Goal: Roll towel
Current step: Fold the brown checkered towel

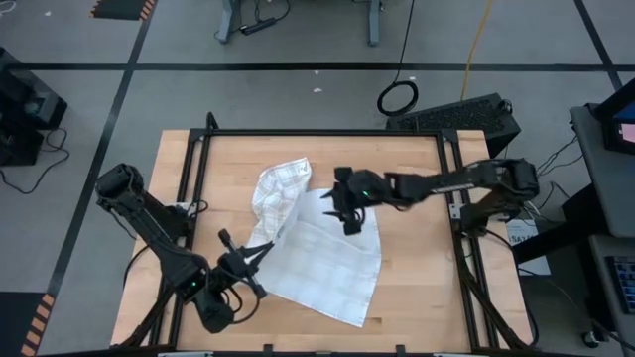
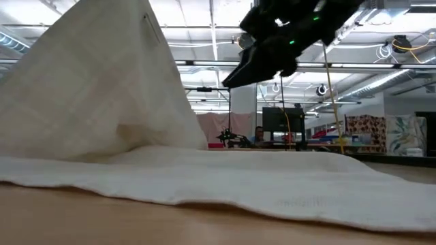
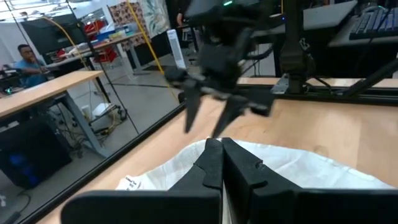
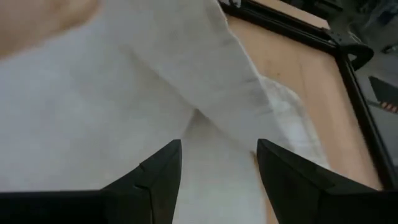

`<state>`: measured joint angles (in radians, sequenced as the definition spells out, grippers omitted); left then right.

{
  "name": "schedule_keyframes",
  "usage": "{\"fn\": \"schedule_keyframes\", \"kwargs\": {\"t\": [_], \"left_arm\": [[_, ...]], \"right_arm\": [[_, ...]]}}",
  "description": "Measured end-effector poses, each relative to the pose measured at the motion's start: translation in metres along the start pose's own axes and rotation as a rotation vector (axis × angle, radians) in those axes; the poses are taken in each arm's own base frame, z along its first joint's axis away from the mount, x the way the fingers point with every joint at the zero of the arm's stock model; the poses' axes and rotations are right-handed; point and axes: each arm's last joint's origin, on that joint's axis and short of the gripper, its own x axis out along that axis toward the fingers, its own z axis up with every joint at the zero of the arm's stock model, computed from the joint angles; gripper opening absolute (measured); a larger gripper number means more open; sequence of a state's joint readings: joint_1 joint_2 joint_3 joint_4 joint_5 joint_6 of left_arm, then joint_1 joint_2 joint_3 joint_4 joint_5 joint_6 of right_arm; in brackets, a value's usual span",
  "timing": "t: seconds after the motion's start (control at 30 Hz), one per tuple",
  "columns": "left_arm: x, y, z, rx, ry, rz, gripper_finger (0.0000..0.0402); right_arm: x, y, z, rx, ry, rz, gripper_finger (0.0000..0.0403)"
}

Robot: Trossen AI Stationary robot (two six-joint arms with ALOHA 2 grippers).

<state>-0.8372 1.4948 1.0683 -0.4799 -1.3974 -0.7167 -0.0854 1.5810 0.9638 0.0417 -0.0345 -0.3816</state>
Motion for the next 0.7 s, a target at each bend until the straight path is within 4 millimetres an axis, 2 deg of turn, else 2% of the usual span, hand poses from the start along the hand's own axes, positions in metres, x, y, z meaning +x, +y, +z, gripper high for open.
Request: {"fn": "schedule_keyframes", "kwargs": {"t": [0.07, 0.23, 0.37, 0.47, 0.57, 0.7], "left_arm": [[-0.002, 0.000, 0.000, 0.000, -0.004, -0.005, 0.0003], [-0.007, 0.000, 0.000, -0.001, -0.035, 0.010, 0.0003], [-0.012, 0.000, -0.001, 0.017, -0.056, 0.016, 0.0003], [-0.012, 0.001, -0.002, 0.033, -0.057, 0.021, 0.0003], [-0.012, 0.002, -0.002, 0.047, -0.056, 0.024, 0.0003], [-0.012, 0.003, -0.004, 0.075, -0.053, 0.026, 0.0003]], "right_arm": [[0.013, -0.016, -0.002, -0.020, 0.039, 0.002, 0.0201], [0.040, -0.046, -0.025, 0.028, 0.258, 0.073, 0.0201], [0.050, -0.064, -0.054, 0.159, 0.410, 0.108, 0.0199], [0.048, -0.065, -0.080, 0.313, 0.463, 0.179, 0.0189], [0.043, -0.053, -0.105, 0.420, 0.507, 0.217, 0.0175], [0.033, -0.037, -0.124, 0.489, 0.482, 0.178, 0.0156]]}}
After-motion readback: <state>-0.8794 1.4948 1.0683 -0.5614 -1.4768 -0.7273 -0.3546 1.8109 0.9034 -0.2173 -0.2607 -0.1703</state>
